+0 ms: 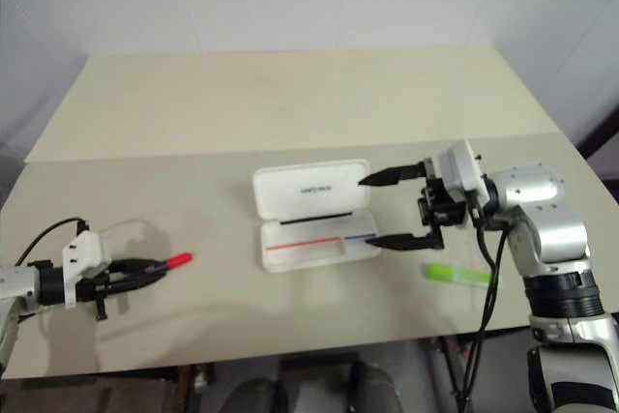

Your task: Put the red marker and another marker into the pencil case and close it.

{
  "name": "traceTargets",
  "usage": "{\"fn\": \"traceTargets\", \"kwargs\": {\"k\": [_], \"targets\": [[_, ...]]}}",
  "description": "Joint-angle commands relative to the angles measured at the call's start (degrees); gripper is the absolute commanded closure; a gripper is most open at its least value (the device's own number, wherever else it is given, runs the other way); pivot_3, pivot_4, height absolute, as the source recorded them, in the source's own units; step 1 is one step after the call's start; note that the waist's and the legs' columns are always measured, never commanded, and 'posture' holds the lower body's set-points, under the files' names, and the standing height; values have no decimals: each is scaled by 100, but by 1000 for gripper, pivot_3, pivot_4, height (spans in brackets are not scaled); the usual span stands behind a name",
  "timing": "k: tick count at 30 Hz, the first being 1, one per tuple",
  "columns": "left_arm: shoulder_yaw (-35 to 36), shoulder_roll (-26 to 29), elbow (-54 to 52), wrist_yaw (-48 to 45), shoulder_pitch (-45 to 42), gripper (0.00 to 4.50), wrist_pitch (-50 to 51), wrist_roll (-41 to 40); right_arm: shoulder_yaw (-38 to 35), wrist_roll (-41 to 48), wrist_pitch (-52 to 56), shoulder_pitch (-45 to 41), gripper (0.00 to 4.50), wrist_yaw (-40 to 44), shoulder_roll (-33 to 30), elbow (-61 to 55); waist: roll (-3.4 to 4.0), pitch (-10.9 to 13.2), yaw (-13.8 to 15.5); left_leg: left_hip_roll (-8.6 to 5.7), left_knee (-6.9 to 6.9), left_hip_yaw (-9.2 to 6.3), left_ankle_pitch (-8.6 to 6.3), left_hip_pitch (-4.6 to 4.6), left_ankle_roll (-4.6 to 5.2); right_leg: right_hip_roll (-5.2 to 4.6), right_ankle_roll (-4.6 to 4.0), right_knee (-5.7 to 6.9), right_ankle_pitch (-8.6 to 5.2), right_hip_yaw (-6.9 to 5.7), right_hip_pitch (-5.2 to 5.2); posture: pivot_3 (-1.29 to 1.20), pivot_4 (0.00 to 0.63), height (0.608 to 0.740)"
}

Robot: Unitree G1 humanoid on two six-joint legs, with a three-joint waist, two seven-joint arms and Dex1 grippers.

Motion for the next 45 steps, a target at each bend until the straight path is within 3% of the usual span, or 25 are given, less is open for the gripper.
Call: {"fn": "traceTargets", "kwargs": {"k": [1, 12, 17, 25, 35, 45], "targets": [[-53, -127, -393, 248, -99, 3891, 203, -101, -266, 61, -33, 122, 0, 189, -209, -62, -3, -1, 27, 0, 0, -1, 1, -1, 1, -1, -3, 0, 2, 0, 0, 0, 150, 740], [-469, -194, -2069, 269, -577, 3891, 1412, -593, -449, -425, -690, 565, 0, 245, -559, 1237, -17, -8, -13, -3, -5, 4, -5, -12, 4, 1, -6, -2, 7, -11, -10, 0, 150, 740], [-915, -361, -2611, 450, -1203, 3891, 2476, -914, -512, -635, -973, 825, 0, 257, -689, 1660, -18, -6, -4, -2, 1, 7, -4, -12, 4, 3, -4, -10, 7, -7, -5, 0, 150, 740], [-1814, -778, -2812, 953, -1879, 3891, 2757, -347, -813, -583, -1055, 1364, 0, 83, -736, 1498, -20, -7, 21, -2, 10, 7, -2, -8, 1, 6, -4, -14, 8, 0, 4, 0, 150, 740], [-2665, -1880, -2391, 1675, -2821, 3891, 3024, 216, -1048, -348, -726, 1888, 0, -390, -586, 555, -21, -8, 81, -3, 11, 6, -2, -9, 1, 8, -2, -16, 9, -1, 4, 0, 150, 740], [-3120, -2344, -2056, 1674, -2978, 3891, 2930, 496, -1125, -240, -543, 2114, 0, -654, -523, 41, -22, -9, 148, -3, 16, 6, -2, -11, 2, 9, -1, -19, 9, -2, 5, 0, 150, 740]]}}
